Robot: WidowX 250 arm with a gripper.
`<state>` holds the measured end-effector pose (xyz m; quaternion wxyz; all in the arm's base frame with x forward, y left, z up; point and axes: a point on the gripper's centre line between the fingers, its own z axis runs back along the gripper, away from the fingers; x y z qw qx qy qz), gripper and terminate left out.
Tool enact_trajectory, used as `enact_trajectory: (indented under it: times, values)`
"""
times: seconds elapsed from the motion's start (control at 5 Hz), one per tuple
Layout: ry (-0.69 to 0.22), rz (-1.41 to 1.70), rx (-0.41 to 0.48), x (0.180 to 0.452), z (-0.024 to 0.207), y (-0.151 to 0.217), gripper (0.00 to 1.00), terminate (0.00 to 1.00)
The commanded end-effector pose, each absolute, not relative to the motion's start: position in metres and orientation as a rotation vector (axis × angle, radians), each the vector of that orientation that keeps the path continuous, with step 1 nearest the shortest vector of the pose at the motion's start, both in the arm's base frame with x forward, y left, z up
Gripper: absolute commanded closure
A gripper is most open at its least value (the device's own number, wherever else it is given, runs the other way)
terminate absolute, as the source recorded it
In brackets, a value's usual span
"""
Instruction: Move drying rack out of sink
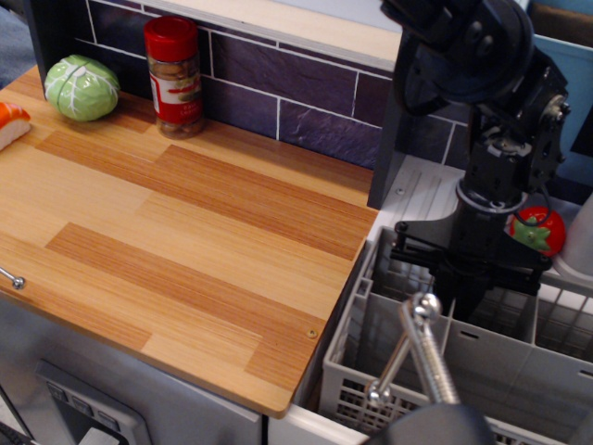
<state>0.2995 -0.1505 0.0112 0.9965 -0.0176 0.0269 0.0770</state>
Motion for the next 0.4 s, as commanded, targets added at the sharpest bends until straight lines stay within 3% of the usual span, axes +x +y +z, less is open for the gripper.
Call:
enact_trajectory:
  times: [0.0,0.2]
  values:
    - [-0.049,0.086,-0.138,0.313,0.11,-0.133,1.0,0.0]
    - [-0.055,0.075,-0.142,0.316,0.132,-0.115,1.0,0.0]
